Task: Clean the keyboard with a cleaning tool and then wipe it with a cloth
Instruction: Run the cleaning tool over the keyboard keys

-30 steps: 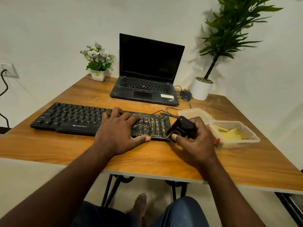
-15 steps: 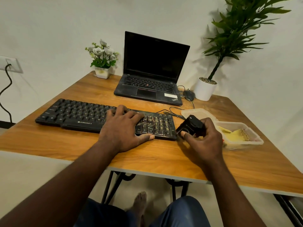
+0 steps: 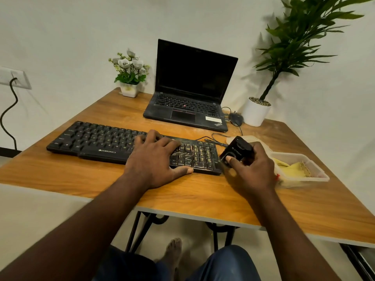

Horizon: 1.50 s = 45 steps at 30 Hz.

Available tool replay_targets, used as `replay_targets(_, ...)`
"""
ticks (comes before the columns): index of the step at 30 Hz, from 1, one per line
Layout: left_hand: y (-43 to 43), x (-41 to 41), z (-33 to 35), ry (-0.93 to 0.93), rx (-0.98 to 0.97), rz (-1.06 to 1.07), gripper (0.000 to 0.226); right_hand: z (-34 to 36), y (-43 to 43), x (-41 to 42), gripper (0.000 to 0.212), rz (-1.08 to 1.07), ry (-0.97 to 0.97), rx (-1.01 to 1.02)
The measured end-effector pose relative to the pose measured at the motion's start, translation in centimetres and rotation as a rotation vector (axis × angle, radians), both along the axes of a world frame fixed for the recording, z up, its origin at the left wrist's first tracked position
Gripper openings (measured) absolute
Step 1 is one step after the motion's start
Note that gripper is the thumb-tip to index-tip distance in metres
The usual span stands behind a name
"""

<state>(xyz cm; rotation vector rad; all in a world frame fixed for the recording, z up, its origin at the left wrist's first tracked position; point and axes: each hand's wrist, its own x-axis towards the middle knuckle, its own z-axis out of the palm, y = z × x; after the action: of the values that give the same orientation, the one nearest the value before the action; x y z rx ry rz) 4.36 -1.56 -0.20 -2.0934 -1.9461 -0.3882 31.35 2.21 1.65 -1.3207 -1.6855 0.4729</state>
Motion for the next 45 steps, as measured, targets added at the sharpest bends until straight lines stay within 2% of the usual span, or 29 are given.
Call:
replay_targets(4,0.0,-0.1,0.1,-0.001,-0.009,0.002,0.099,1.3,2.7,-0.5,0.041,0.229,0.013,-0.104)
replay_targets(8,-0.1,-0.1,0.1,-0.013,-0.001,0.003,0.098,2.0,6.8,-1.7,0.048,0.112,-0.154,0.008)
replay_targets(10,0.0,0.0,0.1,-0.017,0.002,0.003,0.098,2.5,8.4,-1.8,0.048,0.141,-0.100,0.008)
replay_targets(12,0.0,0.0,0.1,-0.021,0.001,0.006,0.097,2.7,9.1,-2.0,0.046,0.275,0.002,-0.063)
replay_targets(14,0.1,-0.1,0.1,-0.024,0.002,0.010,0.098,2.1,9.4,-2.4,0.046,0.349,-0.032,-0.062)
replay_targets(18,0.2,0.0,0.0,-0.039,0.008,0.010,0.098,0.6,9.8,-2.8,0.045,0.247,0.025,-0.011)
replay_targets(20,0.3,0.0,0.0,-0.037,0.004,0.013,0.098,0.3,9.8,-2.8,0.044,0.322,0.057,-0.021)
replay_targets(22,0.3,-0.1,0.0,-0.037,0.003,0.014,0.099,0.3,9.5,-3.0,0.043,0.385,0.017,-0.025)
replay_targets(26,0.3,0.0,-0.1,-0.040,-0.002,0.013,0.099,0.6,9.6,-3.2,0.044,0.294,-0.034,0.041)
replay_targets(30,0.3,0.0,0.0,-0.035,0.005,0.017,0.098,0.6,8.6,-3.6,0.035,0.499,0.041,-0.066)
replay_targets(35,0.2,0.1,0.0,-0.038,0.006,0.017,0.099,1.0,9.2,-4.1,0.041,0.256,-0.073,0.074)
replay_targets(39,0.3,0.0,0.0,-0.052,0.001,0.021,0.102,0.7,7.9,-4.1,0.039,0.558,0.036,-0.102)
replay_targets(40,0.4,0.0,0.0,-0.056,0.001,0.023,0.103,0.6,7.7,-4.4,0.039,0.554,0.025,-0.096)
replay_targets(43,0.4,0.0,-0.1,-0.076,0.000,0.023,0.107,1.0,8.7,-4.9,0.042,0.283,-0.081,0.044)
replay_targets(45,0.4,0.1,-0.2,-0.091,0.004,0.022,0.109,1.1,8.9,-4.6,0.042,0.258,-0.076,0.063)
